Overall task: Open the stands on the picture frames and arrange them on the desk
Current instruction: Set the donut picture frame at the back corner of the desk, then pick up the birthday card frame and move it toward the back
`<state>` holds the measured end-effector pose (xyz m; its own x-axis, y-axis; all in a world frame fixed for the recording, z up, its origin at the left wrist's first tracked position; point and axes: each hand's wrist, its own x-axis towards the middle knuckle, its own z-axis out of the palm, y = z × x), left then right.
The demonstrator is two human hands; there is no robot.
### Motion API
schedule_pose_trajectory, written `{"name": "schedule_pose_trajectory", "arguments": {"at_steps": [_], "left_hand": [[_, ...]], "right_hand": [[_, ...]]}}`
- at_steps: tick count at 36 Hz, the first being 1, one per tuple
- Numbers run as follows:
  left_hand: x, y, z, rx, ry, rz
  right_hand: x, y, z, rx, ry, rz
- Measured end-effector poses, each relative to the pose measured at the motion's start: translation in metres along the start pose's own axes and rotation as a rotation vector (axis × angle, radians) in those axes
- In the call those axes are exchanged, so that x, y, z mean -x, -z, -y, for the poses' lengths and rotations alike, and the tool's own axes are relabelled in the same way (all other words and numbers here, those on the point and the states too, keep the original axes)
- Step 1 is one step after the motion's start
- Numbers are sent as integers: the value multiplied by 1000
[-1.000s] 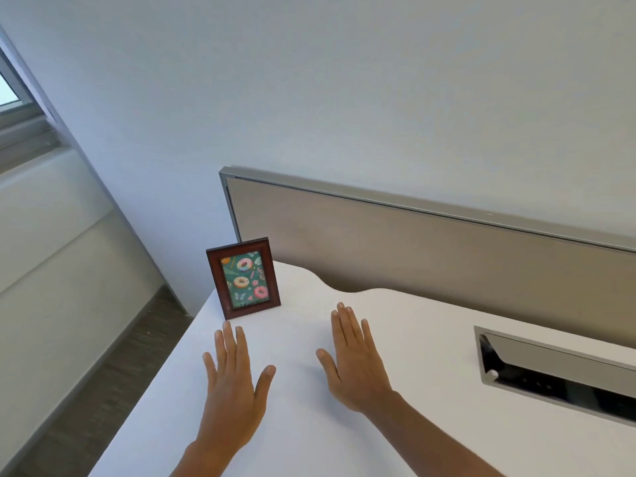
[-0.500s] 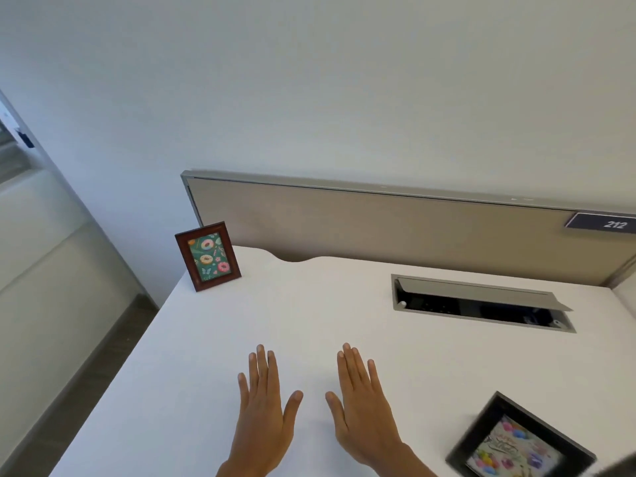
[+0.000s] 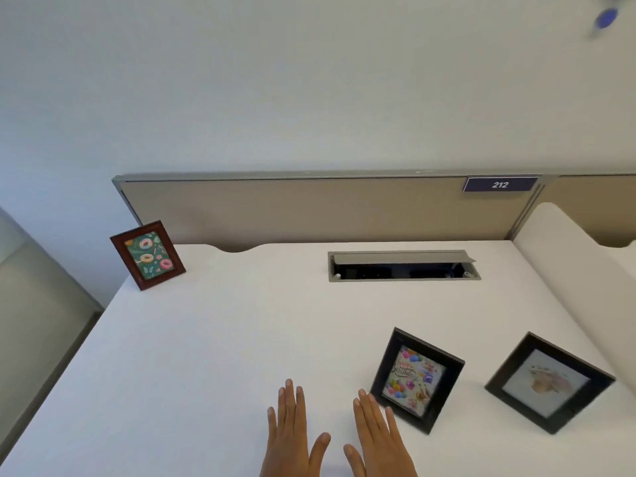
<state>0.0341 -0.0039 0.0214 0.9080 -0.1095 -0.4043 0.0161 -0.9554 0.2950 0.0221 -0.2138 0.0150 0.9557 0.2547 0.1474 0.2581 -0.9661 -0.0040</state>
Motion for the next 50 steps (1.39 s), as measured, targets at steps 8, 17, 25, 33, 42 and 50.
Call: {"name": "schedule_pose_trajectory", "arguments": {"at_steps": [8, 17, 25, 33, 42, 50], "left_hand": [[5, -18, -49, -25, -19, 104], [6, -22, -87, 57, -116, 45], [-5, -23, -111, 240, -162, -26], [-28, -8, -131, 518, -44, 5], [-53, 23, -147, 754, -49, 7], [-69, 30, -152, 825, -151, 15]], "right_hand": [[46, 7, -45, 29, -42, 28], [82, 21, -90, -126, -171, 189], [86, -8, -122, -512, -448, 261], [52, 10, -134, -966, -696, 167], [16, 31, -130, -1478, -810, 119], [-2, 31, -131, -1669, -960, 181]]}}
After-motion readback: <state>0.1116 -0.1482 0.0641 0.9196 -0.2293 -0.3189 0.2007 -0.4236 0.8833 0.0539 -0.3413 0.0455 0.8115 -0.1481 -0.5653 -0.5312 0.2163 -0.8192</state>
